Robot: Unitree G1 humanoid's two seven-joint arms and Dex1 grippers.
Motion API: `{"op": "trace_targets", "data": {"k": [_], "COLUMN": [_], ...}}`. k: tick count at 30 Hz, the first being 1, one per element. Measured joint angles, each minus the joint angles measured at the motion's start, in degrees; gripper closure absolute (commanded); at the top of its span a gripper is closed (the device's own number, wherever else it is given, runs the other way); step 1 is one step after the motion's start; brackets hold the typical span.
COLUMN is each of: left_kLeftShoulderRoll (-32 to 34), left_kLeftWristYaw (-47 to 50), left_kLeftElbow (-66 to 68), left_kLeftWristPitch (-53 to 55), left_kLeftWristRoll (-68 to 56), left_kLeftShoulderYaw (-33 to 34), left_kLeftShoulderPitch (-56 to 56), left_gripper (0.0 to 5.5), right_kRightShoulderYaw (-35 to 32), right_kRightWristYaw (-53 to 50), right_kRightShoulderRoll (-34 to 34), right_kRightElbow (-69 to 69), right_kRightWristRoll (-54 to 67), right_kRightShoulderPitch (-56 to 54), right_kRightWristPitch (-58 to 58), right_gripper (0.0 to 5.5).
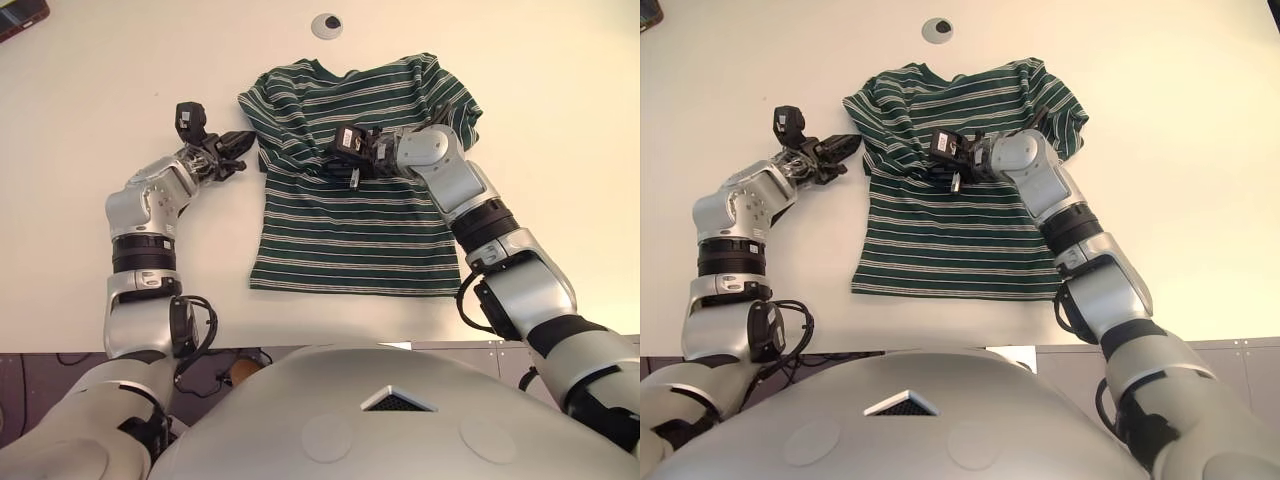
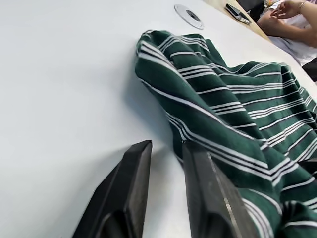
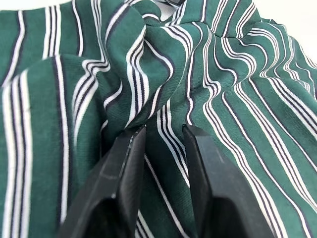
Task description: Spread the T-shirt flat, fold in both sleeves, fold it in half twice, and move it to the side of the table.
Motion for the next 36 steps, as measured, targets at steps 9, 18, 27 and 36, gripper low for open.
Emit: {"op": "trace_targets", "data": {"k": [9, 18, 27, 36], "left_kLeftShoulderRoll": [-1.5, -2.6, -2.8, -1.3], "left_kLeftWristYaw": [-1.5, -3.2, -3.6, -2.5], "left_kLeftElbow": [5.2, 5.4, 0.8, -3.5], "left_kLeftWristPitch": [6.4, 7.5, 1.1, 0.8], "left_kLeftWristRoll": [-4.1, -4.0, -6.5, -8.6], "left_kLeftShoulderYaw": [3.1, 2.0, 7.3, 10.0], "left_kLeftShoulderPitch": [-4.2, -4.4, -3.5, -1.7], "left_gripper": [4.42, 5.48, 5.48, 5.48], "right_kRightShoulderYaw": [0.3, 0.3, 0.3, 0.2], "right_kRightWristYaw": [-0.7, -1.9, -2.3, -2.7], "right_kRightShoulderRoll": [0.1, 0.3, 0.4, 0.4], "right_kRightElbow": [0.8, 1.3, 2.7, 3.5], "right_kRightWristRoll": [0.1, 0.1, 0.1, 0.1], "right_kRightShoulderPitch": [-0.5, -0.6, -1.2, -1.6], "right_kRightWristPitch": [-0.1, -0.4, -1.6, -1.9], "right_gripper": [4.11, 4.11, 4.11, 4.11]}}
